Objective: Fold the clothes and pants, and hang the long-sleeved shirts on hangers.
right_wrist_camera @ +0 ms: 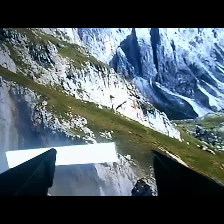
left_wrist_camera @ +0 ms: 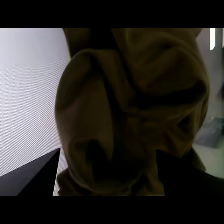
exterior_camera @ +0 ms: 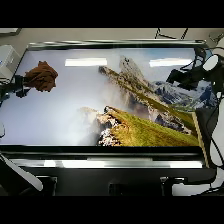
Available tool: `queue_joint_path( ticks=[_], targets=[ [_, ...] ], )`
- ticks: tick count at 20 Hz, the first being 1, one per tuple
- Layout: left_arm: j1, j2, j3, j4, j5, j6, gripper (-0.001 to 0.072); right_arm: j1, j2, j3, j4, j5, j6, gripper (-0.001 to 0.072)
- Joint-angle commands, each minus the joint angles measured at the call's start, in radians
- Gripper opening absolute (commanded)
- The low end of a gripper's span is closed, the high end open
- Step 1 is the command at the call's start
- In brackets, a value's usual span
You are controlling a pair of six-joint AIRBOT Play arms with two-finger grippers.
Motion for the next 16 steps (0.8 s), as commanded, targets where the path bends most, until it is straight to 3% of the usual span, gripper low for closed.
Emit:
queue_joint_path(
  ticks=[1, 4, 5, 6, 8, 10, 12, 16],
  targets=[
    [-0.035, -0.082, 0.003, -0.338, 0.175, 0.180, 0.0713, 0.001, -0.003, 0.000, 0.073, 0.011, 0.000, 0.0668],
    [-0.086, -0.107, 0.003, -0.396, 0.251, 0.196, 0.0694, 0.001, -0.003, 0.000, 0.129, 0.070, 0.003, 0.0670],
    [-0.100, -0.108, 0.003, -0.404, 0.255, 0.196, 0.0412, 0.001, -0.003, 0.000, 0.153, 0.095, 0.002, 0.0670],
    [-0.109, -0.103, 0.005, -0.407, 0.237, 0.200, 0.0047, 0.001, -0.002, 0.000, 0.175, 0.119, 0.003, 0.0673],
    [-0.120, -0.072, 0.019, -0.407, 0.160, 0.278, 0.0025, 0.001, 0.005, 0.000, 0.187, 0.157, 0.002, 0.0701],
    [-0.132, 0.031, 0.021, -0.399, 0.059, 0.471, 0.0023, 0.001, 0.023, 0.001, 0.177, 0.180, -0.004, 0.0700],
    [-0.155, 0.199, 0.021, -0.295, -0.067, 0.587, 0.0023, 0.001, 0.057, 0.003, 0.163, 0.182, -0.008, 0.0700],
    [-0.286, 0.608, -0.006, 0.085, -0.203, 0.581, 0.0023, 0.001, 0.160, 0.002, 0.162, 0.168, -0.007, 0.0700]
  ],
)
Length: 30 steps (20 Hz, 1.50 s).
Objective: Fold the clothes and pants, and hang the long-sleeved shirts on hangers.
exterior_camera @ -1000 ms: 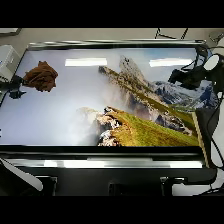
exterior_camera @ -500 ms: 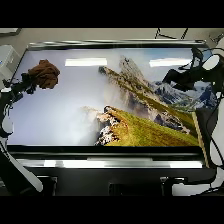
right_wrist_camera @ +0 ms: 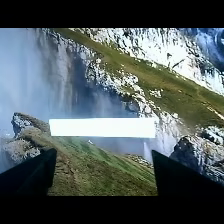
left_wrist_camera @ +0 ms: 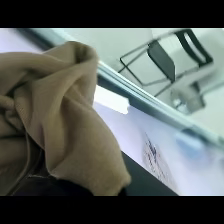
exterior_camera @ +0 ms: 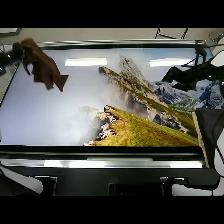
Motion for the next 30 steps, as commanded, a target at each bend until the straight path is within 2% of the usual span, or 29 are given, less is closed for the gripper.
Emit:
queue_joint_path(
  ticks=[1, 5, 8, 10, 13, 15, 18, 19, 20, 21, 23, 25, 28, 30],
  targets=[
    [-0.128, 0.330, -0.040, 0.314, -0.131, 0.021, 0.0023, 0.001, 0.091, 0.001, 0.001, 0.009, 0.000, 0.0699],
    [-0.375, 0.582, -0.188, 0.462, -0.215, -0.080, 0.0023, 0.001, 0.210, 0.001, 0.000, 0.039, 0.000, 0.0695],
    [-0.569, 0.682, -0.363, 0.520, -0.188, -0.166, 0.0023, 0.001, 0.289, 0.001, -0.007, 0.037, 0.000, 0.0694],
    [-0.664, 0.713, -0.481, 0.627, -0.150, -0.283, 0.0023, 0.001, 0.328, 0.001, -0.038, 0.040, 0.000, 0.0694],
    [-0.725, 0.716, -0.677, 0.689, -0.118, -0.437, 0.0024, 0.001, 0.348, 0.000, -0.064, 0.097, -0.006, 0.0673],
    [-0.724, 0.709, -0.818, 0.686, -0.081, -0.512, 0.0024, 0.001, 0.336, -0.002, -0.055, 0.192, -0.070, 0.0673],
    [-0.723, 0.660, -0.991, 0.686, -0.083, -0.547, 0.0026, 0.001, 0.284, -0.040, -0.041, 0.324, -0.098, 0.0666],
    [-0.723, 0.634, -1.027, 0.683, -0.085, -0.553, 0.0103, 0.001, 0.266, -0.072, -0.041, 0.332, -0.098, 0.0665],
    [-0.714, 0.606, -1.029, 0.666, -0.126, -0.554, 0.0576, 0.002, 0.248, -0.111, -0.038, 0.329, -0.098, 0.0666],
    [-0.692, 0.591, -1.007, 0.634, -0.197, -0.557, 0.0704, 0.002, 0.231, -0.163, -0.021, 0.323, -0.107, 0.0666],
    [-0.636, 0.596, -0.917, 0.628, -0.364, -0.461, 0.0716, 0.003, 0.212, -0.289, 0.038, 0.298, -0.148, 0.0667],
    [-0.549, 0.619, -0.803, 0.689, -0.507, -0.357, 0.0715, 0.048, 0.212, -0.438, 0.050, 0.265, -0.188, 0.0671],
    [-0.372, 0.645, -0.716, 0.864, -0.546, -0.335, 0.0714, 0.189, 0.211, -0.647, 0.050, 0.150, -0.214, 0.0709],
    [-0.236, 0.627, -0.735, 0.852, -0.547, -0.336, 0.0713, 0.247, 0.211, -0.740, 0.050, 0.062, -0.207, 0.0709]
  ],
)
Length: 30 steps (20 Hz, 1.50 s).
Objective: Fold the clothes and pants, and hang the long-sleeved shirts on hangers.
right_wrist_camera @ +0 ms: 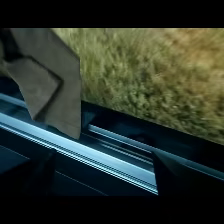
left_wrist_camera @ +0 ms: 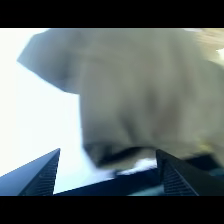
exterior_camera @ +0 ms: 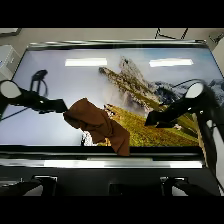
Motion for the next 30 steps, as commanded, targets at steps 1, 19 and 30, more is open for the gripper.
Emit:
queue_joint_path(
  ticks=[1, 19, 30],
  targets=[
    [0.217, -0.024, 0.003, 0.034, -0.063, 0.033, 0.0713, 0.097, -0.003, -0.186, 0.014, -0.144, 0.002, 0.0708],
    [0.233, -0.429, -0.196, -0.494, 0.134, 0.254, 0.0459, 0.097, -0.092, -0.218, 0.114, -0.196, 0.113, 0.0712],
    [0.229, -0.325, -0.196, -0.495, 0.047, 0.328, 0.0026, 0.399, -0.277, -0.218, 0.320, -0.399, 0.106, 0.0649]
  ],
)
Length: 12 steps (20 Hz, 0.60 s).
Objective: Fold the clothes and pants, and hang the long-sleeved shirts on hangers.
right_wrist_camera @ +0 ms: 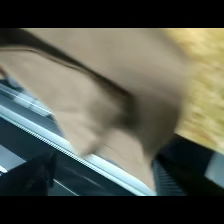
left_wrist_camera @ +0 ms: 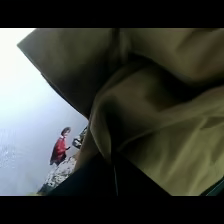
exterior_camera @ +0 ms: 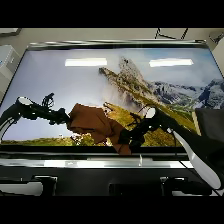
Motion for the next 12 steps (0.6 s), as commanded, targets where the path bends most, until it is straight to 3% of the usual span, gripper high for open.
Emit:
queue_joint_path(
  ticks=[1, 2, 3, 5, 8, 12],
  targets=[
    [0.000, 0.045, 0.000, -0.002, -0.013, 0.021, 0.0025, 0.072, -0.036, -0.002, 0.081, -0.111, -0.004, 0.0435],
    [0.000, 0.061, 0.000, -0.002, -0.024, 0.021, 0.0025, 0.071, -0.032, 0.002, 0.084, -0.108, -0.003, 0.0111],
    [0.001, 0.082, 0.000, -0.002, -0.028, 0.021, 0.0025, 0.063, -0.021, 0.008, 0.075, -0.099, -0.002, 0.0038],
    [0.001, 0.158, 0.027, -0.001, -0.019, 0.025, 0.0023, 0.032, 0.043, 0.053, -0.020, -0.082, 0.016, 0.0037],
    [0.001, 0.351, 0.188, 0.014, 0.037, 0.008, 0.0023, -0.087, 0.221, 0.236, -0.278, -0.021, 0.111, 0.0037],
    [-0.002, 0.587, 0.489, -0.013, 0.087, -0.014, 0.0024, -0.223, 0.510, 0.603, -0.534, -0.076, 0.082, 0.0037]
  ],
)
